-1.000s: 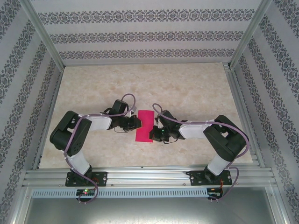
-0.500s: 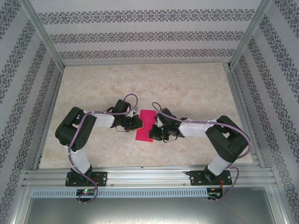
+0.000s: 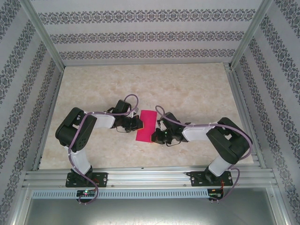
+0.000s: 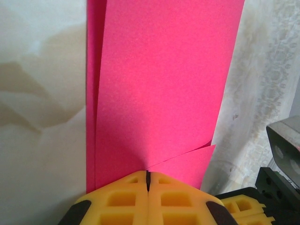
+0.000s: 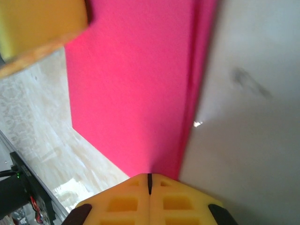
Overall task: Fold a paper plane with a square sheet of paper (pick it up from the middle)
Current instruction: Fold the triangle a second time at the center of the table.
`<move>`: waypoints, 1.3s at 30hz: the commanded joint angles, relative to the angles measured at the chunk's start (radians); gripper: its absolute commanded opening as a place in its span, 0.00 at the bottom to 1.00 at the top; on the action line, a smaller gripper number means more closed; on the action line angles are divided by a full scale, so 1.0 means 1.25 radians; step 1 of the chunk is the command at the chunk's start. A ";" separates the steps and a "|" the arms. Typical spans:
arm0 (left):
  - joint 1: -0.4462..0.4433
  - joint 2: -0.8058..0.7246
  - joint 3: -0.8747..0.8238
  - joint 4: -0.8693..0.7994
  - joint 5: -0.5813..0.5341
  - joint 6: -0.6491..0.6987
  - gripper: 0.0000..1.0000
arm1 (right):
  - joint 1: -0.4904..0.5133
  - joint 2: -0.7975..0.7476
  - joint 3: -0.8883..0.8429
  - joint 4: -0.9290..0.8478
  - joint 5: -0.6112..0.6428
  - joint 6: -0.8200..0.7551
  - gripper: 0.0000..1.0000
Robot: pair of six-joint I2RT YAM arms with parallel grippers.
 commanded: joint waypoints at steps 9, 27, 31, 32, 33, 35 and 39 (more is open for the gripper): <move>-0.005 0.020 0.008 -0.044 -0.032 0.004 0.08 | -0.019 -0.156 -0.044 -0.175 0.070 -0.026 0.09; -0.010 -0.018 0.014 -0.053 -0.028 -0.003 0.09 | -0.062 0.043 0.112 -0.029 0.085 0.059 0.39; -0.010 -0.015 0.013 -0.050 -0.028 -0.003 0.09 | -0.061 0.066 0.119 -0.011 0.079 0.066 0.38; -0.011 -0.015 0.012 -0.050 -0.028 -0.002 0.09 | -0.061 0.071 0.118 -0.005 0.078 0.071 0.38; -0.010 -0.014 0.013 -0.049 -0.026 -0.002 0.09 | -0.061 0.074 0.117 -0.001 0.076 0.073 0.38; -0.010 -0.013 0.012 -0.049 -0.026 -0.002 0.09 | -0.062 0.081 0.118 0.011 0.072 0.079 0.38; -0.010 -0.009 0.014 -0.050 -0.025 -0.002 0.09 | -0.063 0.093 0.114 0.048 0.051 0.096 0.38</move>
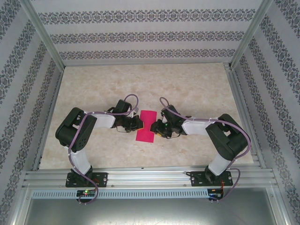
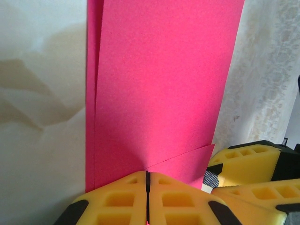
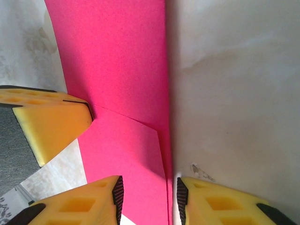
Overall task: Fold a paper plane with a square sheet of paper (pick it up from the middle)
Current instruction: Fold the triangle a second time at the center of the table.
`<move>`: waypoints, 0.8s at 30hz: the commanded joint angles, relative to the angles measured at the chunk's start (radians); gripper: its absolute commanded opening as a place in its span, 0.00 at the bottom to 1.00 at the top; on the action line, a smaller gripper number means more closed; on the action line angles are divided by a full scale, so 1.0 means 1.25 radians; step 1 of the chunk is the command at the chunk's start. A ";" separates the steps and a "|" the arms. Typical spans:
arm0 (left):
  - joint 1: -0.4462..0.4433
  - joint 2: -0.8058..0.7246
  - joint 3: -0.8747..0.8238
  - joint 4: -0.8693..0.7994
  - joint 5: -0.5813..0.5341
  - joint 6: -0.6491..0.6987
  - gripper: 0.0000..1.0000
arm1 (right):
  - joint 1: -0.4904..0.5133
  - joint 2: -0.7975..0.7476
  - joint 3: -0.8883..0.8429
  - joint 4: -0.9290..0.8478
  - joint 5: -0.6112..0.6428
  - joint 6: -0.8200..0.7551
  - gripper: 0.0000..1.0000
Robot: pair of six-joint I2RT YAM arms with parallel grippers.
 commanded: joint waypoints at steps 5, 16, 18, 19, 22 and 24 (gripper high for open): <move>-0.008 -0.008 0.012 -0.037 -0.024 0.008 0.09 | -0.003 0.032 0.000 0.118 -0.003 0.033 0.35; -0.008 -0.007 0.013 -0.040 -0.028 0.003 0.09 | -0.012 0.006 -0.023 0.135 -0.003 0.034 0.35; -0.009 -0.009 0.013 -0.038 -0.030 0.002 0.09 | -0.013 0.003 -0.026 0.135 -0.004 0.031 0.35; -0.008 -0.010 0.012 -0.037 -0.030 0.001 0.09 | -0.014 0.003 -0.027 0.136 -0.005 0.029 0.35; -0.009 -0.013 0.010 -0.040 -0.032 0.001 0.09 | -0.016 -0.001 -0.040 0.159 -0.005 0.037 0.35; -0.009 -0.015 0.010 -0.044 -0.036 0.001 0.09 | -0.017 -0.009 -0.046 0.168 -0.003 0.043 0.35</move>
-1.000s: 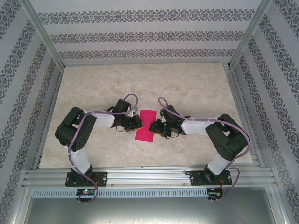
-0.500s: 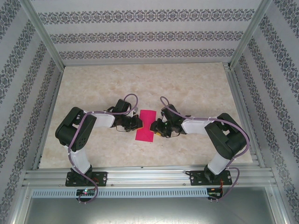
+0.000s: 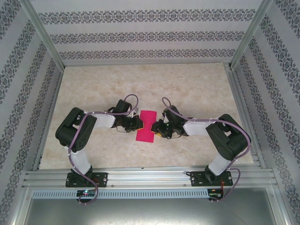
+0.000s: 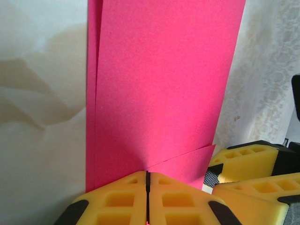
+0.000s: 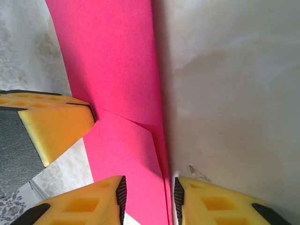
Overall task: Fold a paper plane with a square sheet of paper (pick it up from the middle)
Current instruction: Fold the triangle a second time at the center of the table, then turn over the paper at the center of the table.
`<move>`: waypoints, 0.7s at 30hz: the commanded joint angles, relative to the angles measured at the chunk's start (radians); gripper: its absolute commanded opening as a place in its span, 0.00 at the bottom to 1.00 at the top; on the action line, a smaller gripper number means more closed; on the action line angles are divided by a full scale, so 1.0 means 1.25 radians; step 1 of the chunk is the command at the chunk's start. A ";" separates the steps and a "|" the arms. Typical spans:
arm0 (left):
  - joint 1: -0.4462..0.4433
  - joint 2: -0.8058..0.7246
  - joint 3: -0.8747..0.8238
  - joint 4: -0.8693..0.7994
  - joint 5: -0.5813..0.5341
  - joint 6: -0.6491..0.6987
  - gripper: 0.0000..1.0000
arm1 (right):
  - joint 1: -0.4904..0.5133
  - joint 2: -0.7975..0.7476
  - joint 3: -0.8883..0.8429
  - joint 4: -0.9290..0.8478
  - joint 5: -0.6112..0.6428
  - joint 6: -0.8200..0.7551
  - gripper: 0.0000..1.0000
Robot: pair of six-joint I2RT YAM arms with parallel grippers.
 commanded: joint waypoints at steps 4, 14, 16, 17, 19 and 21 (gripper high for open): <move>-0.008 -0.018 0.003 -0.038 -0.038 0.000 0.09 | -0.002 -0.007 -0.013 0.098 0.023 0.005 0.33; -0.008 -0.033 0.000 -0.042 -0.051 -0.006 0.09 | -0.005 0.004 -0.014 0.100 0.024 0.003 0.35; -0.008 -0.038 -0.002 -0.035 -0.055 -0.013 0.09 | -0.003 0.013 -0.013 0.116 0.011 0.002 0.35; -0.009 -0.040 -0.004 -0.028 -0.052 -0.019 0.09 | -0.002 0.019 -0.016 0.132 0.004 0.002 0.35; -0.008 -0.043 -0.008 -0.013 -0.048 -0.026 0.10 | 0.000 0.030 -0.018 0.153 -0.010 0.001 0.35; -0.009 -0.045 -0.011 0.002 -0.043 -0.035 0.11 | 0.000 0.043 -0.018 0.172 -0.018 0.002 0.35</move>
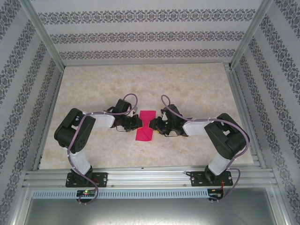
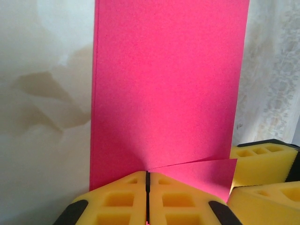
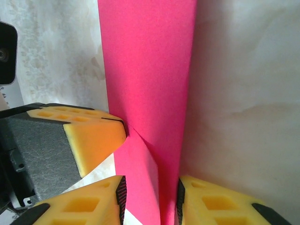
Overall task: Fold a paper plane with a square sheet of paper (pick it up from the middle)
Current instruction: Turn over the paper at the center of the table.
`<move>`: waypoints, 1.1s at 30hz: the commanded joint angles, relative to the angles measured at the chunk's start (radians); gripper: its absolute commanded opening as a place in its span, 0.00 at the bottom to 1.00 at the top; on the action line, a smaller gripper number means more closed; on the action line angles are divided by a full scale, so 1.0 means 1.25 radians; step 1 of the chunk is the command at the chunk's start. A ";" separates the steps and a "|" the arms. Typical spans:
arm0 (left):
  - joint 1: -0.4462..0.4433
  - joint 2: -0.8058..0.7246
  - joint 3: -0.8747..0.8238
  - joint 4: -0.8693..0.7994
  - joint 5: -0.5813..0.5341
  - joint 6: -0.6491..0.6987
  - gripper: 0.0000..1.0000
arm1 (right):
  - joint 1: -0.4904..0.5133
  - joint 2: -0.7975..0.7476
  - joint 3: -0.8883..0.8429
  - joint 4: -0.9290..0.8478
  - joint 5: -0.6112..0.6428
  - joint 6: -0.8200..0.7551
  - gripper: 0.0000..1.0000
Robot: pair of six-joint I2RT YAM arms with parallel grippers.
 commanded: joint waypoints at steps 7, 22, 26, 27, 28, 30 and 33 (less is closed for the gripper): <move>-0.008 -0.032 -0.012 0.013 -0.002 -0.029 0.11 | 0.005 0.050 -0.007 0.103 -0.040 0.009 0.29; -0.007 -0.356 -0.057 -0.174 -0.303 0.004 0.21 | -0.004 -0.137 0.035 -0.150 0.003 -0.164 0.06; -0.007 -0.485 -0.094 -0.239 -0.414 0.016 0.24 | -0.002 -0.263 0.106 -0.457 0.142 -0.292 0.04; -0.007 -0.519 -0.107 -0.250 -0.439 0.014 0.25 | 0.000 -0.289 0.133 -0.551 0.197 -0.323 0.04; -0.007 -0.545 -0.119 -0.257 -0.457 0.014 0.26 | 0.002 -0.308 0.155 -0.622 0.249 -0.345 0.04; -0.005 -0.600 -0.139 -0.270 -0.489 0.016 0.30 | 0.016 -0.343 0.217 -0.790 0.376 -0.395 0.04; 0.000 -0.650 -0.150 -0.309 -0.527 0.018 0.34 | 0.041 -0.360 0.310 -0.982 0.551 -0.427 0.03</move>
